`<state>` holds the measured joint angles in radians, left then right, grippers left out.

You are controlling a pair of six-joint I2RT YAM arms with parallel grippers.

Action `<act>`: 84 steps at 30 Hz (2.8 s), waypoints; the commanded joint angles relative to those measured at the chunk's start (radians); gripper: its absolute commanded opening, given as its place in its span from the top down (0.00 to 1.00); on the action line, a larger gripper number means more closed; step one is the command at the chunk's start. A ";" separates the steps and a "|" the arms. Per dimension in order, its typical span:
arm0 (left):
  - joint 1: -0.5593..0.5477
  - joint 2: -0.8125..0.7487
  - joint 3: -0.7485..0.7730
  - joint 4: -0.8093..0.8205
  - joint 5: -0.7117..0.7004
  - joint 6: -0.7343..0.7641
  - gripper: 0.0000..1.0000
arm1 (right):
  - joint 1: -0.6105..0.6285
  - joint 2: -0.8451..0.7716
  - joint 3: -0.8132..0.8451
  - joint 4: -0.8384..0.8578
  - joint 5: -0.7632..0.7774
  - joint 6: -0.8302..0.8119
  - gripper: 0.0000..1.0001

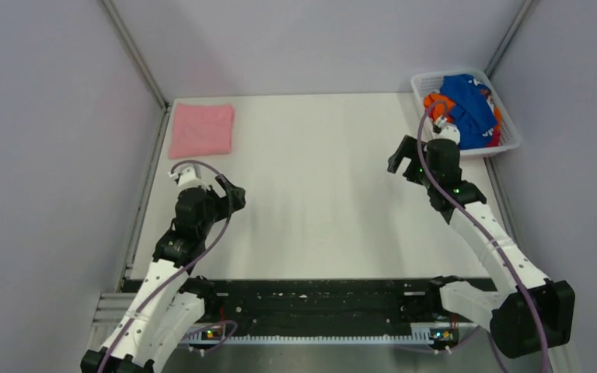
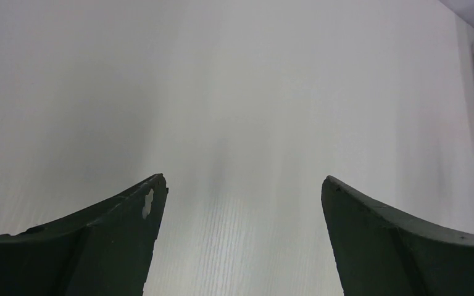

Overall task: Fold and stack the t-shirts
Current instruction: Grab crumpled tshirt from bin with the right arm, then move the tshirt to the center of the board

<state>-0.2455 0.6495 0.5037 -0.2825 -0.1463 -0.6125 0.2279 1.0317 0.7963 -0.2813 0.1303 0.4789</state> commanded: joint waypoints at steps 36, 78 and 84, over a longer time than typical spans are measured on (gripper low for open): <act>0.002 0.273 0.230 0.094 0.023 0.028 0.01 | -0.480 1.302 1.549 -0.038 0.069 -0.201 1.00; 0.002 -0.146 0.187 -0.167 -0.062 -0.040 0.01 | 0.002 0.543 1.281 0.195 -0.932 0.007 1.00; 0.002 -0.158 0.187 -0.257 -0.084 -0.087 0.01 | 0.002 0.281 0.603 0.147 -0.686 -0.315 1.00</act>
<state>-0.2455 0.4835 0.6918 -0.4671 -0.1982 -0.6518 0.2276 1.4414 1.7229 -0.1177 -0.7254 0.3550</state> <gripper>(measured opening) 0.991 0.028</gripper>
